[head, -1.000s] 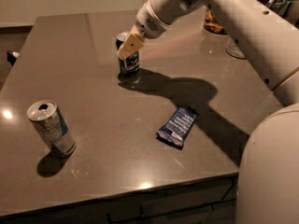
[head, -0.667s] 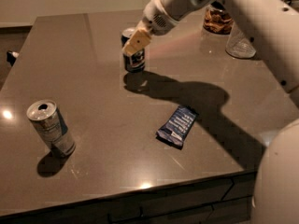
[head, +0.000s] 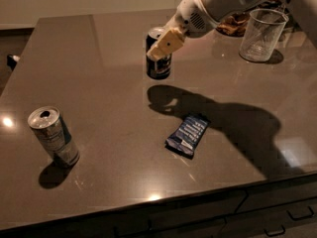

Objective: Move pepsi can near rxbar blueberry

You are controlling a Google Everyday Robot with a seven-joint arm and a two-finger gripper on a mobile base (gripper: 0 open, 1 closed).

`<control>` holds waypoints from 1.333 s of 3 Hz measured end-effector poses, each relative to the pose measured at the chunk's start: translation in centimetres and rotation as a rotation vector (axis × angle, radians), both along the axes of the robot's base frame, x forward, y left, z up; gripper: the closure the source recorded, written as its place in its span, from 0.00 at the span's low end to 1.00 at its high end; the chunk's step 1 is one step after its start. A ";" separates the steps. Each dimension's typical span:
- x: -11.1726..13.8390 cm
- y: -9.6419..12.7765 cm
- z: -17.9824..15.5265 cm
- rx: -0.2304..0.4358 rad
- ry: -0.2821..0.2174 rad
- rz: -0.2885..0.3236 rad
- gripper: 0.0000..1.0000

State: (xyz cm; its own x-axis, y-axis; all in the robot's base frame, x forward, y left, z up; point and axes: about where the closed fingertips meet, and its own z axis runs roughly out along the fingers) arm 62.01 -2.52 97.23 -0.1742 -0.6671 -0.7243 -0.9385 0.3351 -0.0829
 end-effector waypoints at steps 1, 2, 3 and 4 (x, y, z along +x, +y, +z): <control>-2.0 -2.9 -0.5 0.015 0.004 -0.021 1.00; -3.8 -5.5 -1.9 0.032 0.021 -0.036 1.00; -5.0 -6.9 -3.6 0.035 0.043 -0.039 1.00; -5.8 -8.1 -5.1 0.032 0.058 -0.042 1.00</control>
Offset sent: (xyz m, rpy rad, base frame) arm -0.0480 -0.0778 -0.0217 0.0465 0.0215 -0.0613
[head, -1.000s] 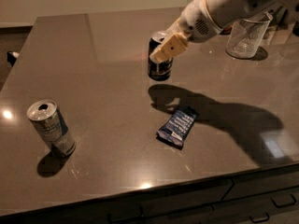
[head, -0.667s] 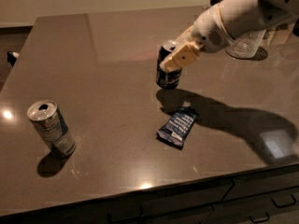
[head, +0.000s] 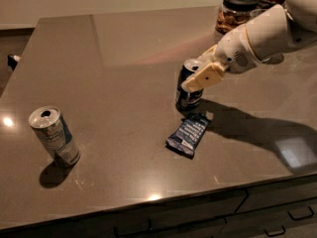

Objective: Move pepsi can near rxbar blueberry

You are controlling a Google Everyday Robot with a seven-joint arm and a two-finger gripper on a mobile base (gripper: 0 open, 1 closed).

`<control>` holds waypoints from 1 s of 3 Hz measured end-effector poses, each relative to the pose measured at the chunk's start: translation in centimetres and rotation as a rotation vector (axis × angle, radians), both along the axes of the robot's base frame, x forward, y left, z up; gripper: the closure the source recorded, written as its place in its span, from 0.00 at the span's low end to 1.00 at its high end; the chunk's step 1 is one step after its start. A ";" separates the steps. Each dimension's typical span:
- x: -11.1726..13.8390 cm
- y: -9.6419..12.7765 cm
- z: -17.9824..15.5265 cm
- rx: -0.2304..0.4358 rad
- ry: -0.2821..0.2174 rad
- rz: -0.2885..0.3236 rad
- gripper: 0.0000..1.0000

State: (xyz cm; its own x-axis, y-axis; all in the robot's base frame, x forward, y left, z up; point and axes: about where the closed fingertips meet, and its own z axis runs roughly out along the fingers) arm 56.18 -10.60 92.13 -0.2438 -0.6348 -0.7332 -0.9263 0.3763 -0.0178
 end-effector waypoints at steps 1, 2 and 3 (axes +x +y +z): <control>-0.6 -0.5 -0.8 -0.010 -0.012 -0.005 0.87; -0.8 -0.3 -1.1 -0.030 -0.051 -0.006 0.64; -0.9 -0.1 -1.2 -0.032 -0.053 -0.003 0.41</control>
Offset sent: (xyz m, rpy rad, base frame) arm -0.0111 -0.0051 -0.0133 -0.0552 -0.1022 -0.0147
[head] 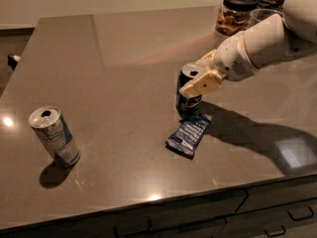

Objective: Move pepsi can near rxbar blueberry

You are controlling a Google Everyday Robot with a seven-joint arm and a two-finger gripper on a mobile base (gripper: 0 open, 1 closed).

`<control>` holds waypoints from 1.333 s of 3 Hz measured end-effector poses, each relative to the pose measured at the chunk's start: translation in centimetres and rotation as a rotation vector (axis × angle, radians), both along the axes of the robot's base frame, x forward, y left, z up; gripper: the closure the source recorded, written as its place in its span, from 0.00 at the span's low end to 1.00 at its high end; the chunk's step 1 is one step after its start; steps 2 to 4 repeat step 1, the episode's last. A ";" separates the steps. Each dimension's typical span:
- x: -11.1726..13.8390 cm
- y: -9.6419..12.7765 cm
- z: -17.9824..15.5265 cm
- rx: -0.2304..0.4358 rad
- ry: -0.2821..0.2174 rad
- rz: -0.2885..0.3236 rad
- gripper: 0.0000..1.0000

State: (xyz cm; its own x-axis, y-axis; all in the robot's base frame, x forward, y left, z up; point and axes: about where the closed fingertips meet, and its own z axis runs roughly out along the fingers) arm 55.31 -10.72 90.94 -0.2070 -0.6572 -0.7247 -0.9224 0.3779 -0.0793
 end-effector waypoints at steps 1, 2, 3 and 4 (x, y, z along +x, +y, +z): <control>0.0 0.2 0.0 0.000 0.001 0.003 0.17; 0.0 0.2 0.0 0.000 0.001 0.003 0.17; 0.0 0.2 0.0 0.000 0.001 0.003 0.17; 0.0 0.2 0.0 0.000 0.001 0.003 0.17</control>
Offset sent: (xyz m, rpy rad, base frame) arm 0.0000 0.0000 0.0000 0.0000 0.0000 0.0000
